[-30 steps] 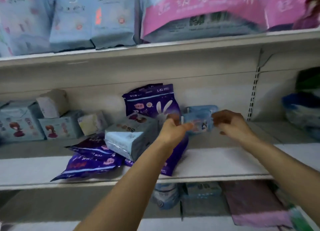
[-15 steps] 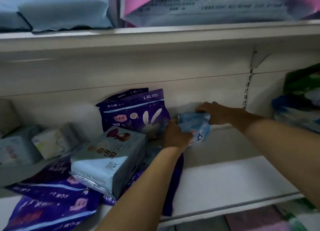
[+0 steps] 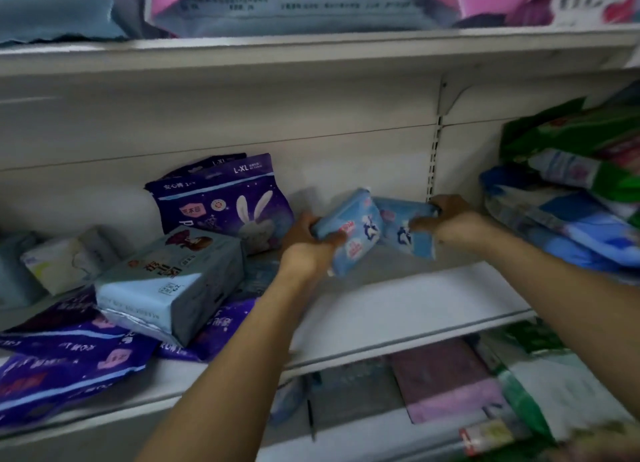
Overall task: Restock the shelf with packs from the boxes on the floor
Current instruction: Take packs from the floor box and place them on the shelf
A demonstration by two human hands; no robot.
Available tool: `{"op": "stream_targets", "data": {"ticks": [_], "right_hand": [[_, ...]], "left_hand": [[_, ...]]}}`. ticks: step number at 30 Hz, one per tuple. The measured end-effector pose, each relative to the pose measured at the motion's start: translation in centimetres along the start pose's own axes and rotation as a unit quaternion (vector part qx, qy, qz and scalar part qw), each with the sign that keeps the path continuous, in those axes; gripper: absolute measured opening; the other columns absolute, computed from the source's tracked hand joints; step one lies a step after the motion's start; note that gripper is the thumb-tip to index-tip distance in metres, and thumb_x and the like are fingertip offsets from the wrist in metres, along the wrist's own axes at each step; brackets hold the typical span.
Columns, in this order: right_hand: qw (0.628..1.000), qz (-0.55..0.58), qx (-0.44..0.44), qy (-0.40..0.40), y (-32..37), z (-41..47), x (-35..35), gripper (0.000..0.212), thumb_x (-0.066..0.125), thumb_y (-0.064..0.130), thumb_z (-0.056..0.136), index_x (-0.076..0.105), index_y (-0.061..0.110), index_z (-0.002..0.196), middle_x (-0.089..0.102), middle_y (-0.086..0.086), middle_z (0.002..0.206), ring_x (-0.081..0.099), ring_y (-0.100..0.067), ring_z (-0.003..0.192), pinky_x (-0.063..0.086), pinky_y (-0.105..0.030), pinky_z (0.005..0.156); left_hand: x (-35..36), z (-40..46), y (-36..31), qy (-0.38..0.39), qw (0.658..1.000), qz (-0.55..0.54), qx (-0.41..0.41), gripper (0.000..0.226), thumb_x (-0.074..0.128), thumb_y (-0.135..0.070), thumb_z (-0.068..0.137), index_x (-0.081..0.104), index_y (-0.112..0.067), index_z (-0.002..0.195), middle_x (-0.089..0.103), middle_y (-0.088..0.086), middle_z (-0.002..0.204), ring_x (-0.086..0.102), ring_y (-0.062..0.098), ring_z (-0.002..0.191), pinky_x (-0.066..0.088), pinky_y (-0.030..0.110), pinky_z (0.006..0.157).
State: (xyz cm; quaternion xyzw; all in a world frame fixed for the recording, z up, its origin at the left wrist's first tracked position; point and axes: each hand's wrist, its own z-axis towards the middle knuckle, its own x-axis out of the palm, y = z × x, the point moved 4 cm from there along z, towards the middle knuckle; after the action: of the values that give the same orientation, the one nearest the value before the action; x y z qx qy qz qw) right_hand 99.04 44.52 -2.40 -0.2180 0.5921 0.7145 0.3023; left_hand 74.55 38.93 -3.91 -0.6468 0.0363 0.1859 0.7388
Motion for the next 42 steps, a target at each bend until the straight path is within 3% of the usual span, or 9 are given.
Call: {"op": "stream_targets", "data": {"ticks": [3, 10, 14, 23, 28, 30, 33, 39, 42], "right_hand": [[0.984, 0.178, 0.024, -0.024, -2.1, -4.7, -2.6, 0.022, 0.073, 0.018, 0.083, 0.063, 0.008, 0.100, 0.070, -0.011, 0.094, 0.068, -0.022, 0.079, 0.056, -0.033, 0.069], [0.967, 0.243, -0.003, -0.079, -5.9, -14.4, -8.0, 0.011, 0.074, 0.014, 0.081, 0.063, 0.017, 0.081, 0.070, -0.001, 0.081, 0.066, -0.005, 0.060, 0.049, -0.019, 0.047], [0.968, 0.234, 0.003, -0.091, -9.1, -19.4, -10.6, 0.019, 0.074, 0.016, 0.080, 0.066, 0.001, 0.088, 0.072, -0.016, 0.092, 0.070, -0.028, 0.083, 0.056, -0.043, 0.075], [0.978, 0.169, 0.115, -0.037, -21.4, -28.8, -12.7, 0.022, 0.075, 0.018, 0.081, 0.069, 0.002, 0.095, 0.072, -0.014, 0.096, 0.070, -0.029, 0.088, 0.057, -0.050, 0.082], [0.979, 0.113, 0.170, -0.008, -27.3, -31.5, -13.6, 0.034, 0.074, 0.031, 0.084, 0.056, 0.004, 0.074, 0.055, -0.013, 0.070, 0.057, -0.029, 0.070, 0.044, -0.037, 0.065], [0.979, 0.088, 0.182, -0.009, -28.8, -31.6, -13.6, 0.043, 0.070, 0.036, 0.087, 0.060, -0.006, 0.090, 0.059, -0.026, 0.085, 0.060, -0.040, 0.083, 0.045, -0.033, 0.070], [0.982, 0.077, 0.170, -0.007, -28.5, -31.0, -13.9, 0.032, 0.066, 0.033, 0.090, 0.064, 0.006, 0.107, 0.063, -0.008, 0.099, 0.061, -0.027, 0.096, 0.049, -0.035, 0.083], [0.990, 0.122, 0.074, 0.011, -22.8, -29.6, -12.2, 0.010, 0.064, 0.015, 0.091, 0.067, 0.012, 0.100, 0.060, 0.010, 0.084, 0.056, -0.011, 0.083, 0.044, -0.026, 0.078], [0.988, 0.145, 0.021, 0.050, -19.3, -29.1, -10.4, 0.007, 0.062, 0.009, 0.092, 0.066, 0.014, 0.096, 0.061, 0.008, 0.081, 0.056, -0.005, 0.075, 0.046, -0.015, 0.063]], "left_hand": [[1.1, -3.7, -0.6, -0.033, 0.992, -0.124, -0.020, 0.026, 0.074, -0.015, 0.086, 0.061, -0.008, 0.107, 0.070, 0.011, 0.104, 0.069, 0.030, 0.094, 0.058, 0.043, 0.084], [6.4, -13.8, -1.9, -0.030, 0.967, -0.248, -0.057, 0.022, 0.070, -0.018, 0.088, 0.059, -0.006, 0.103, 0.068, 0.011, 0.098, 0.067, 0.021, 0.078, 0.060, 0.035, 0.064], [9.8, -20.0, -0.4, -0.027, 0.958, -0.260, -0.115, 0.038, 0.070, -0.024, 0.087, 0.060, -0.001, 0.115, 0.072, 0.015, 0.105, 0.069, 0.021, 0.077, 0.059, 0.041, 0.075], [20.2, -30.9, 5.0, 0.036, 0.948, -0.217, -0.232, 0.037, 0.070, -0.022, 0.088, 0.055, 0.000, 0.114, 0.069, 0.016, 0.105, 0.068, 0.018, 0.072, 0.056, 0.025, 0.052], [26.7, -34.2, 7.0, 0.124, 0.929, -0.189, -0.295, 0.034, 0.072, -0.024, 0.086, 0.058, -0.003, 0.109, 0.070, 0.014, 0.102, 0.067, 0.021, 0.078, 0.057, 0.028, 0.060], [28.4, -34.8, 7.0, 0.167, 0.931, -0.145, -0.292, 0.023, 0.070, -0.030, 0.088, 0.058, -0.013, 0.096, 0.067, 0.007, 0.096, 0.062, 0.021, 0.087, 0.055, 0.033, 0.076], [28.3, -34.5, 6.4, 0.156, 0.940, -0.115, -0.279, 0.024, 0.066, -0.038, 0.090, 0.056, -0.017, 0.096, 0.066, 0.005, 0.106, 0.059, 0.021, 0.105, 0.049, 0.040, 0.095], [23.4, -32.9, 4.1, 0.100, 0.939, -0.220, -0.245, 0.012, 0.058, -0.024, 0.098, 0.060, -0.014, 0.105, 0.068, 0.007, 0.110, 0.065, 0.022, 0.094, 0.054, 0.033, 0.079], [20.4, -32.5, 3.3, 0.074, 0.943, -0.235, -0.222, 0.010, 0.056, -0.023, 0.098, 0.061, -0.016, 0.102, 0.071, 0.005, 0.106, 0.068, 0.024, 0.098, 0.054, 0.037, 0.085]]}}
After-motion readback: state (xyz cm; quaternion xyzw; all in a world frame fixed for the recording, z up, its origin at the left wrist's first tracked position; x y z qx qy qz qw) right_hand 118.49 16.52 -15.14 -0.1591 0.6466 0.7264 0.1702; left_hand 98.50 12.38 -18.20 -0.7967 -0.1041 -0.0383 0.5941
